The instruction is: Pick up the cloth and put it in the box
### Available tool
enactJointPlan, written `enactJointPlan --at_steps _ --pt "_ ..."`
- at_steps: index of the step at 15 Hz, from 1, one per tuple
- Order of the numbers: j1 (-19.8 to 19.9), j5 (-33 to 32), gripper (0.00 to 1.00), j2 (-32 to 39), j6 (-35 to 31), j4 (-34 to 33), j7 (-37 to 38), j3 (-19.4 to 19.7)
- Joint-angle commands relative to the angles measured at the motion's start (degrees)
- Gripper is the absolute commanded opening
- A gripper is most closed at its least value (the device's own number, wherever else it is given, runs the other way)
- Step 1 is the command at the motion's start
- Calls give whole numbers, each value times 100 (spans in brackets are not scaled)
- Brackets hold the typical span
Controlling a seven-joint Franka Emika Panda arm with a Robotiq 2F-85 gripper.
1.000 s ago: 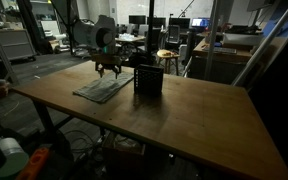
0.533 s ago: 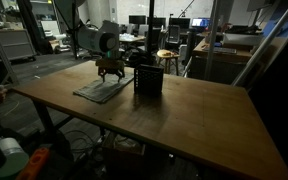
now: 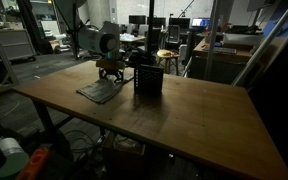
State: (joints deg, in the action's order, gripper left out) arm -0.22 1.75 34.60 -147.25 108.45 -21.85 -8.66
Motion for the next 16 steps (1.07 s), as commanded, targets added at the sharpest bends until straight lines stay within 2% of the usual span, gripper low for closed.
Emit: enactJointPlan --at_steps 1,2,10,16 --pt "56 -53 8 -204 -87 268 6 -88" --pt "54 -51 0 -270 -80 307 16 -90" --pt "81 -23 0 -1198 -43 760 137 -10" --pt "142 -41 0 -2082 40 994 304 212"
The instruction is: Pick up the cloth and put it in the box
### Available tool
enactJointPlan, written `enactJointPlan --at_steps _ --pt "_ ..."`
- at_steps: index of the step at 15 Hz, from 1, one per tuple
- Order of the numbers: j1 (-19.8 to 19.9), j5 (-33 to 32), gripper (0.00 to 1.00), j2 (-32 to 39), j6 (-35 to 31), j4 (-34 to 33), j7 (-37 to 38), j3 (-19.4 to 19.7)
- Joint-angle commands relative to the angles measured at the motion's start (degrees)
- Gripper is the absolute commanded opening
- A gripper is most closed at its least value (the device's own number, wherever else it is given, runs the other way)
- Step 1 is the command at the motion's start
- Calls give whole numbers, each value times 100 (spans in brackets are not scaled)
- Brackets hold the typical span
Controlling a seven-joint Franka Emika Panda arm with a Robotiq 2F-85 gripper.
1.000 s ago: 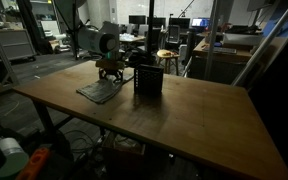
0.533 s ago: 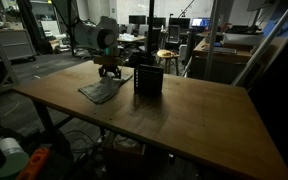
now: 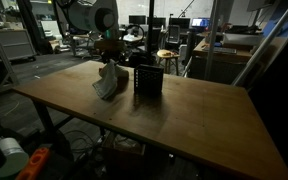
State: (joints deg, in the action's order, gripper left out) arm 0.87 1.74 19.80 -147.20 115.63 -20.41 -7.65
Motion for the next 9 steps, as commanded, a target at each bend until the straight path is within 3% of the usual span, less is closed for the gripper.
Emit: enactJointPlan --at_steps 1,9 --pt "27 -72 0 -744 29 304 207 174" --pt "56 -94 0 -1560 78 285 314 546"
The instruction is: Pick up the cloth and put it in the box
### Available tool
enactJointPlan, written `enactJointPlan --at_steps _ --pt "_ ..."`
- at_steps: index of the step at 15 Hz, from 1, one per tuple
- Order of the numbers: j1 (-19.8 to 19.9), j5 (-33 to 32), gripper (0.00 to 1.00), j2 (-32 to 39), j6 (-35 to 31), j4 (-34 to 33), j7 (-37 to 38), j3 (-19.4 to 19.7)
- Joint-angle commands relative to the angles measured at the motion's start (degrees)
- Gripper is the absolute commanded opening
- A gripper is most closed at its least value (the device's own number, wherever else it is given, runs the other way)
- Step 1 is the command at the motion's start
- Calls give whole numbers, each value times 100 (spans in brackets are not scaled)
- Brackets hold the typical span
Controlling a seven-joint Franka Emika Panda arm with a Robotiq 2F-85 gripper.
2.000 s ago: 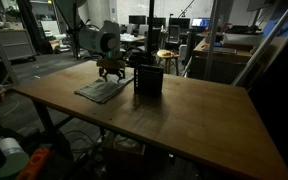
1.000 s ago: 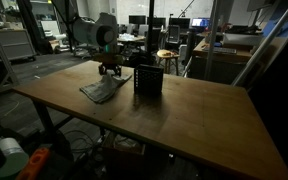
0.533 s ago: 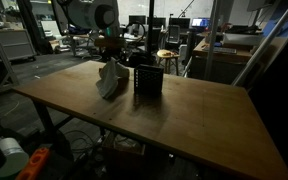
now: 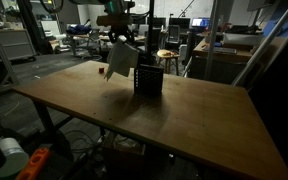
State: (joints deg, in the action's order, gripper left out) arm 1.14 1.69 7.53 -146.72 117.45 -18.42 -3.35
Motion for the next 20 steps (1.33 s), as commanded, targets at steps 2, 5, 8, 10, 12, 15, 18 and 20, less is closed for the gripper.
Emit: enactJointPlan --at_steps 2,5,8,10,12,15,18,20 --pt "78 -50 0 -412 22 75 86 225" --pt "187 -44 0 -452 -3 30 67 402" --pt "332 1 0 -407 5 -106 63 578" --pt "420 14 0 -355 21 -211 77 668" --pt "485 20 0 -316 38 -295 81 730" --pt "548 62 0 -256 43 -367 84 777" --pt "569 97 0 -230 -24 -279 74 768" --pt "566 117 0 -170 -70 -225 44 751"
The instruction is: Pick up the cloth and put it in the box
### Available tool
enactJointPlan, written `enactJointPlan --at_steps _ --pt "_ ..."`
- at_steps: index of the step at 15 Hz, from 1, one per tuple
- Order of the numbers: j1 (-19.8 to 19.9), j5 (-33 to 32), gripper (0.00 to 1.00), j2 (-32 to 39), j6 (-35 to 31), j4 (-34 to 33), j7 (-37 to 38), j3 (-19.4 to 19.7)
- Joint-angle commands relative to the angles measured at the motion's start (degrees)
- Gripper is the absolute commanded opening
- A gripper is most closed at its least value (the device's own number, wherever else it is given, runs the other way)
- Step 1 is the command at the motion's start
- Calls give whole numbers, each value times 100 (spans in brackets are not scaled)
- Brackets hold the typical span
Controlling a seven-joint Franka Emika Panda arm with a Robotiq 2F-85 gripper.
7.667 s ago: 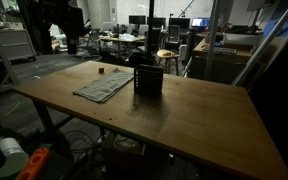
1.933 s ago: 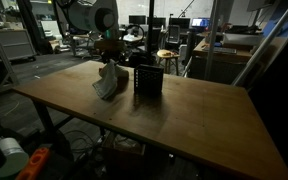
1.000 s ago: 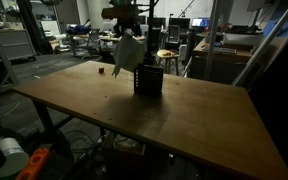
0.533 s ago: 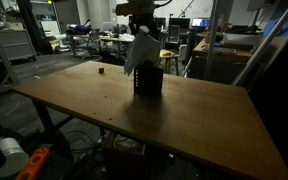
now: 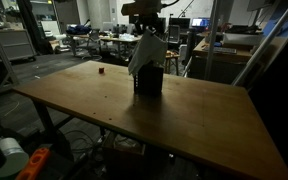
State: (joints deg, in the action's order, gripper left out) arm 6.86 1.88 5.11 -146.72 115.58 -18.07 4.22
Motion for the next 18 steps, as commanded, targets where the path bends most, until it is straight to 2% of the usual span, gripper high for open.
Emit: enactJointPlan --at_steps 1,18 --pt "1 115 0 119 -95 -19 -14 -10" --pt "274 119 0 780 -264 118 -104 -16"
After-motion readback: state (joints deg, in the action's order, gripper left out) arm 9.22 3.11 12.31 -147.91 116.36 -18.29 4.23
